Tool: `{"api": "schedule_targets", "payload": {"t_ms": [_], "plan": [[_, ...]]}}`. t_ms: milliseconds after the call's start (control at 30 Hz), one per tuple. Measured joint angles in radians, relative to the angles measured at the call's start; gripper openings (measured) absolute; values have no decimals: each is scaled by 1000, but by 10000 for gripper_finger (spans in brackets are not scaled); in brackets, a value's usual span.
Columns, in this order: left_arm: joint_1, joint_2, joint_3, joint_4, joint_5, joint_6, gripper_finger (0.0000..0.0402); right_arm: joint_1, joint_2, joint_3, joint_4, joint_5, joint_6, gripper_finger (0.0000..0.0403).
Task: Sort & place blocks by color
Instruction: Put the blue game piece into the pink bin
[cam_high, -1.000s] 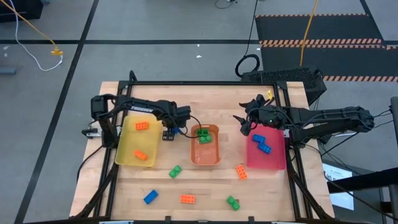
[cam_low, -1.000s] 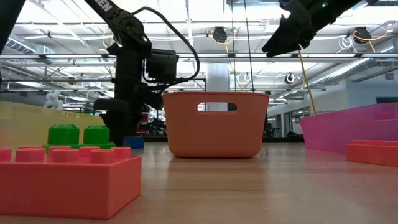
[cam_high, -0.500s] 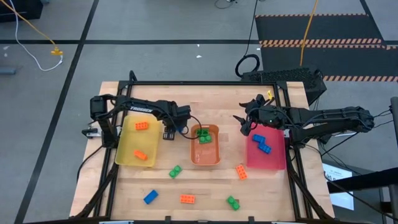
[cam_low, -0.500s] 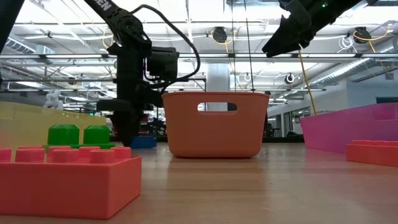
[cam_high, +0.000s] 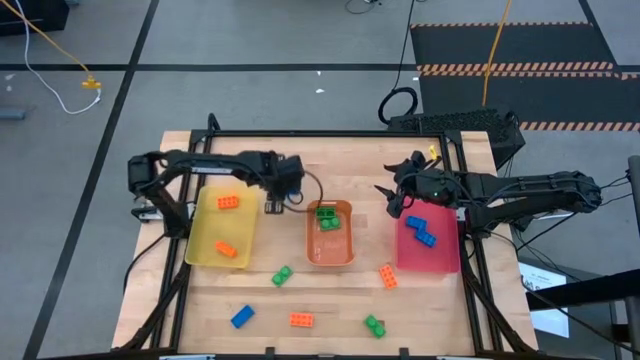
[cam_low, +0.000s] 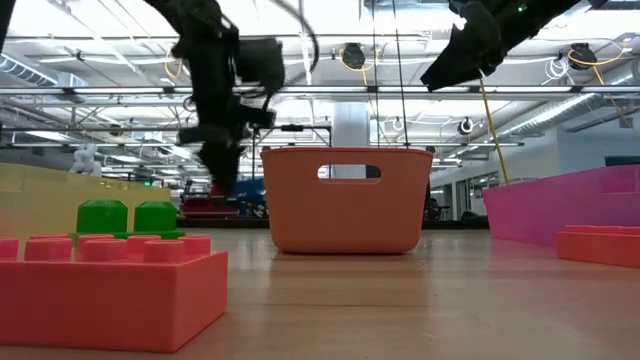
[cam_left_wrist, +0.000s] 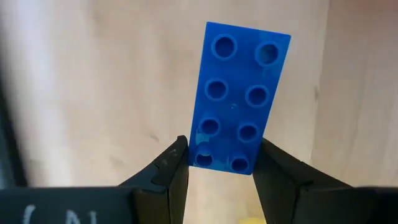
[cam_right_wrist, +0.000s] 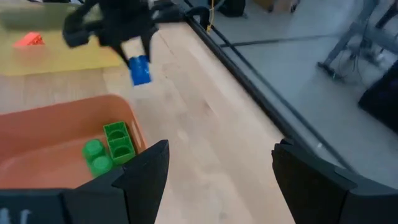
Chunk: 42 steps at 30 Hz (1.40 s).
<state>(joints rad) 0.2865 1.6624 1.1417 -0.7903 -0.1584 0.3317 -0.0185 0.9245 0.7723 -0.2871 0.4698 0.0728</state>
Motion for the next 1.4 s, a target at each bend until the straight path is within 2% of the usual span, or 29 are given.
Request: {"api": "schedule_targets", "payload": {"t_ms": [67, 200, 367, 500, 600, 833, 1067, 1167, 1300, 1400], "plan": [[5, -31, 39, 18, 24, -12, 143, 4, 9, 0, 55, -11, -89, 270], [-9, -65, 123, 29, 148, -27, 143, 48, 62, 0, 190, -116, -303, 270], [-47, -60, 217, 41, 211, -107, 145, 123, 184, 0, 403, -186, -552, 270], [-71, -51, 250, 90, 228, -298, 146, 174, 271, 0, 556, -180, -721, 270], [-99, -51, 260, 112, 253, -335, 147, 195, 315, 0, 666, -160, -796, 270], [-151, -51, 260, 117, 350, -400, 148, 204, 383, 0, 776, -159, -844, 270], [-208, -51, 260, 210, 368, -425, 149, 206, 439, 0, 852, -158, -783, 270], [-224, -51, 260, 203, 372, -434, 149, 222, 445, 0, 846, -156, -774, 270], [-238, -51, 260, 202, 441, -475, 149, 244, 441, 0, 840, -158, -760, 270], [-253, -44, 260, 209, 456, -485, 149, 253, 441, 0, 837, -161, -791, 270]]}}
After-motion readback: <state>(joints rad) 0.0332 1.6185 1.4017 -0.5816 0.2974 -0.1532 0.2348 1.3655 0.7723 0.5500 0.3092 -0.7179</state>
